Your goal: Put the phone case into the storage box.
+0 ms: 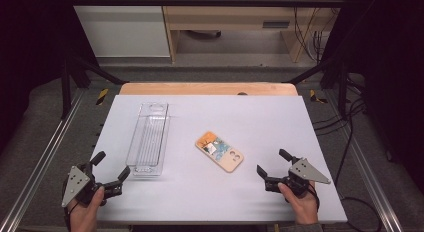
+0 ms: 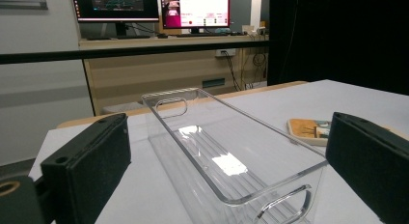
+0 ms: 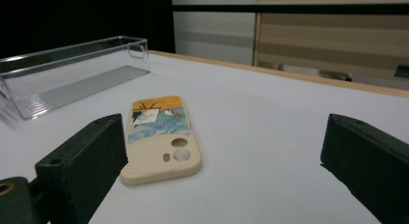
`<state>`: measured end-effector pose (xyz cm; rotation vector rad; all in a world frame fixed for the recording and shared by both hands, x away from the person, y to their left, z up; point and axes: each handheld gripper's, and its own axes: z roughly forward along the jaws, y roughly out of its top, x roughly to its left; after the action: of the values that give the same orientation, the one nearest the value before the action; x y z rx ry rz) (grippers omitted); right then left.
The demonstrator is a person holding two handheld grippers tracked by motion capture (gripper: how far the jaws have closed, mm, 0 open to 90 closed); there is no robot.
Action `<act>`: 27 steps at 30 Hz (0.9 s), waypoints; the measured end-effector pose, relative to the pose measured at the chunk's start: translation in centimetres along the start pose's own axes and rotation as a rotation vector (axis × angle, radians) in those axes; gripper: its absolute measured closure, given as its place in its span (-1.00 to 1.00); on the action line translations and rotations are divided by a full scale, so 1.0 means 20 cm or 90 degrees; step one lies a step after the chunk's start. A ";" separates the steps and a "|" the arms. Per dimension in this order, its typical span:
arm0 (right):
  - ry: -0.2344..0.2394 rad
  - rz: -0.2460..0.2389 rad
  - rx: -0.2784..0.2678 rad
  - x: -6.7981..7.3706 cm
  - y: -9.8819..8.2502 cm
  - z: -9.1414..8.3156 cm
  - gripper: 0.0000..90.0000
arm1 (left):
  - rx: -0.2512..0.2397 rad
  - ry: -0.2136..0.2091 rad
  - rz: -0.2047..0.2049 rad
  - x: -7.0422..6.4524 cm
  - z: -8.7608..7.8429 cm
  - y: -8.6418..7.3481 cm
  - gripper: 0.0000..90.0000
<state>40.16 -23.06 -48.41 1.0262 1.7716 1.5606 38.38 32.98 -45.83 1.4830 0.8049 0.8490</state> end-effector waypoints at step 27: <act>0.040 0.002 0.153 0.12 0.00 0.15 -0.93 | 0.004 -0.001 0.007 -0.01 0.00 0.00 -0.96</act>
<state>41.38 -19.45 -48.65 1.1018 2.0384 1.4207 38.28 32.88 -45.84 1.4950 0.8004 0.8540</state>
